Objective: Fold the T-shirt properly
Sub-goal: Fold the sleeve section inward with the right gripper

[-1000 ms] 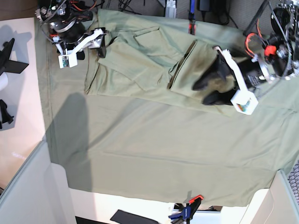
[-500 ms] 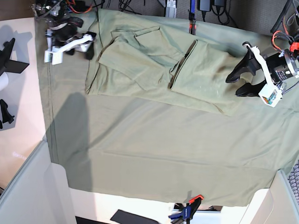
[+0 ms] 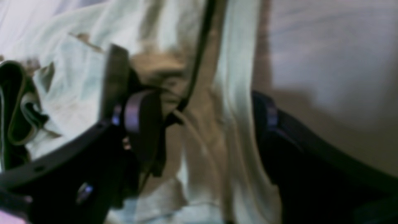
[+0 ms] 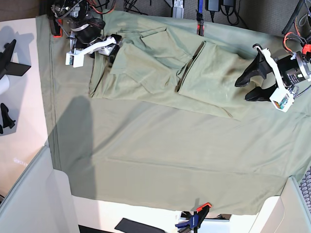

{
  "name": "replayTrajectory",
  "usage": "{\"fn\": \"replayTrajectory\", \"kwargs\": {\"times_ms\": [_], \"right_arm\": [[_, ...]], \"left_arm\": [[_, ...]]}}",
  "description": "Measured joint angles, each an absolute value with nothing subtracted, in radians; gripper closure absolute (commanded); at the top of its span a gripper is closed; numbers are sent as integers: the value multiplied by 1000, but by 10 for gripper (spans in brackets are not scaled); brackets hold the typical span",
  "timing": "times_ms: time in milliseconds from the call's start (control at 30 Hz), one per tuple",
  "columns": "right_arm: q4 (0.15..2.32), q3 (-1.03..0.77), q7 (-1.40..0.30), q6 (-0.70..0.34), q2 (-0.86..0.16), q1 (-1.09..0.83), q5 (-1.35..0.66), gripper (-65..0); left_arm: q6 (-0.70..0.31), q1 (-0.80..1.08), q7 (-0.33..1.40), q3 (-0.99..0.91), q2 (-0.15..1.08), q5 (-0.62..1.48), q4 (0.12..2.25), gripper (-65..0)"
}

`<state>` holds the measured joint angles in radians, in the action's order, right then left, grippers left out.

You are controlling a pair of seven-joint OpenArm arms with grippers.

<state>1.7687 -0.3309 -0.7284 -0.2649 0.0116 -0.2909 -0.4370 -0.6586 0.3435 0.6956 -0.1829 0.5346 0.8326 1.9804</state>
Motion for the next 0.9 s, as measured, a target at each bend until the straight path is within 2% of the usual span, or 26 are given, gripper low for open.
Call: {"fn": "replayTrajectory", "kwargs": {"times_ms": [133, 200, 267, 367, 400, 633, 900], "right_arm": [[1769, -278, -722, -265, 19, -290, -421, -411], [1769, -266, -722, -265, 20, -290, -422, -378], [1768, -266, -723, -265, 20, -290, -422, -271], [1763, -265, -735, -264, 20, -291, -421, -41], [1762, -264, -733, -264, 20, -291, -423, 0], [1762, -263, -707, -265, 22, -291, -392, 0], [1810, -368, -712, -273, -23, -270, -350, 0]], "left_arm": [[-659, 344, 696, -183, 535, 838, 1980, -337], [-659, 344, 696, -183, 535, 838, 1980, -337], [-659, 344, 696, -183, 535, 838, 1980, -337], [-659, 344, 696, -183, 535, 838, 1980, -337], [-659, 344, 696, -183, 535, 838, 1980, -337], [-659, 344, 704, -194, 535, 860, 1980, -337], [-675, 340, 746, -410, 604, 965, 2017, -337]]}}
